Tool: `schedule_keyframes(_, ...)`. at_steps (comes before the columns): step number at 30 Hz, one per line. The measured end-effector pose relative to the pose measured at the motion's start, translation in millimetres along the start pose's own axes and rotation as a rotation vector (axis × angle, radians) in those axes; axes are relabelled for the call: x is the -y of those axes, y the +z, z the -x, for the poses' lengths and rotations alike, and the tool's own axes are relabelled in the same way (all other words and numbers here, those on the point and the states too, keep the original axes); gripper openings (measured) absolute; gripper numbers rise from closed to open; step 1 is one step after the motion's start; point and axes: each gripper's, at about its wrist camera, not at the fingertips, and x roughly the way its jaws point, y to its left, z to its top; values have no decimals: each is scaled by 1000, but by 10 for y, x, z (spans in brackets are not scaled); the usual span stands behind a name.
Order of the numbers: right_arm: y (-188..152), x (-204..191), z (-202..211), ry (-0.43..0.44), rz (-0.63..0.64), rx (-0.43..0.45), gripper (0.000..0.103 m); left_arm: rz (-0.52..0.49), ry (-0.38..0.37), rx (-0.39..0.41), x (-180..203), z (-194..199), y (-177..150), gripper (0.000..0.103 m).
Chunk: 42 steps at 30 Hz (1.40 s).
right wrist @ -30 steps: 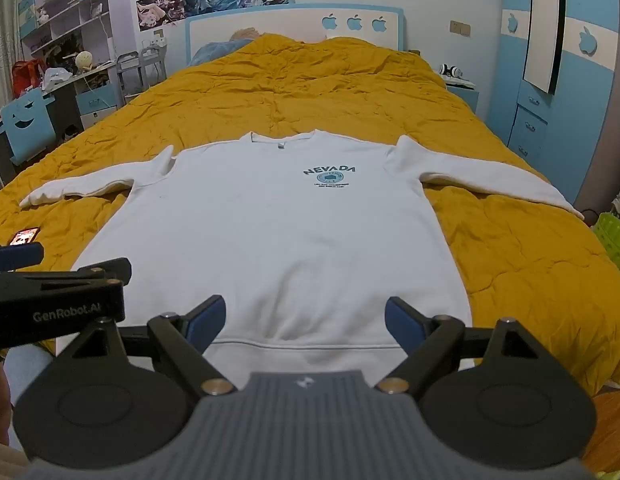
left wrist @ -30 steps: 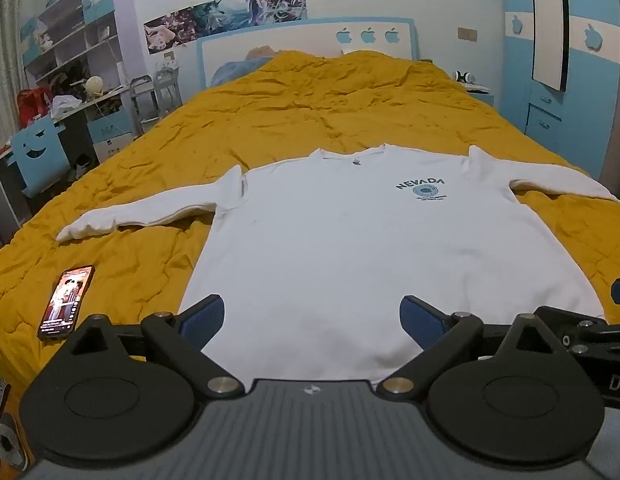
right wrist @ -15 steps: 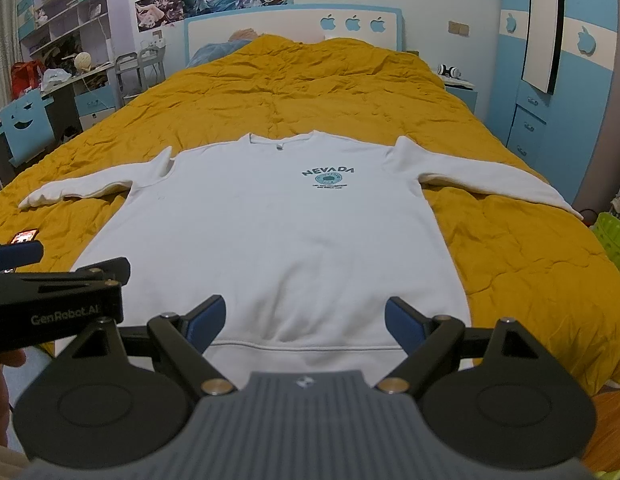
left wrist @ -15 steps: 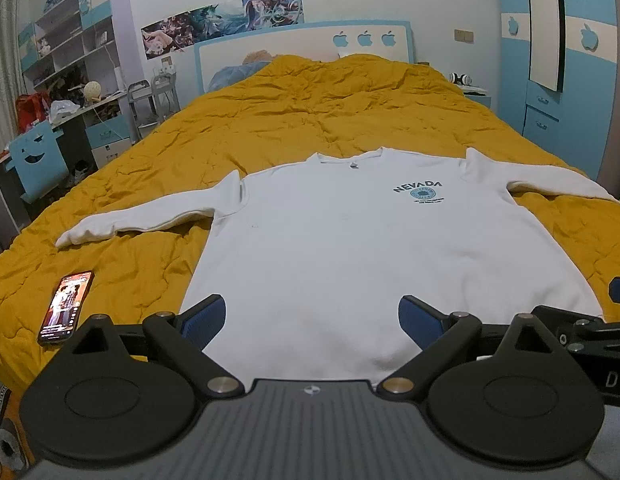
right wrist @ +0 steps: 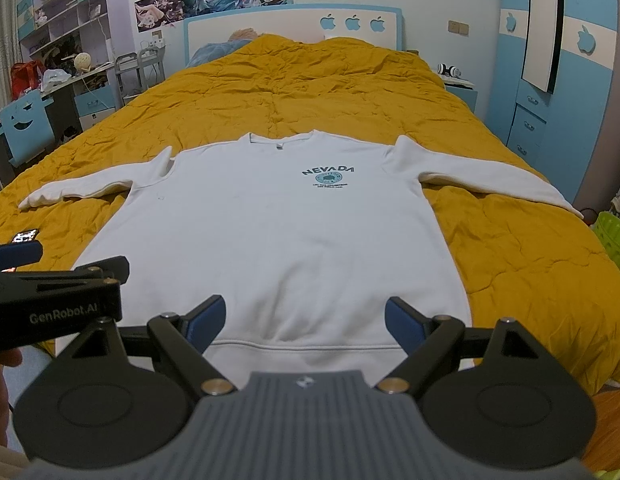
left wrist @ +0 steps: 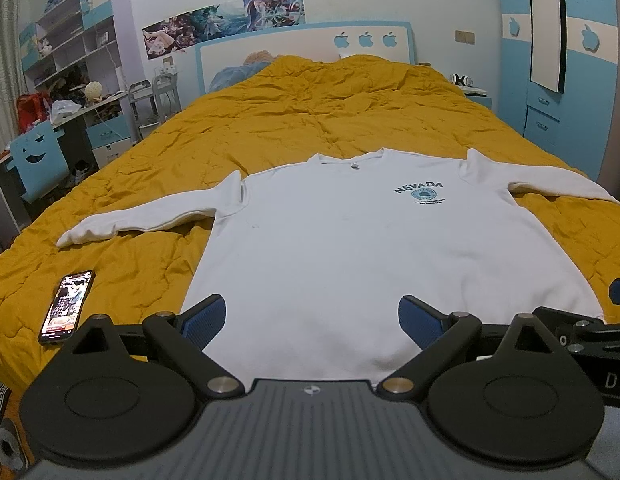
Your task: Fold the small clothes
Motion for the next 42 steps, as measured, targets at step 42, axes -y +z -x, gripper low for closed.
schedule_keyframes(42,-35,-45,33,3,-3,-3,83,2,-2,3,-19,-4,-12,103)
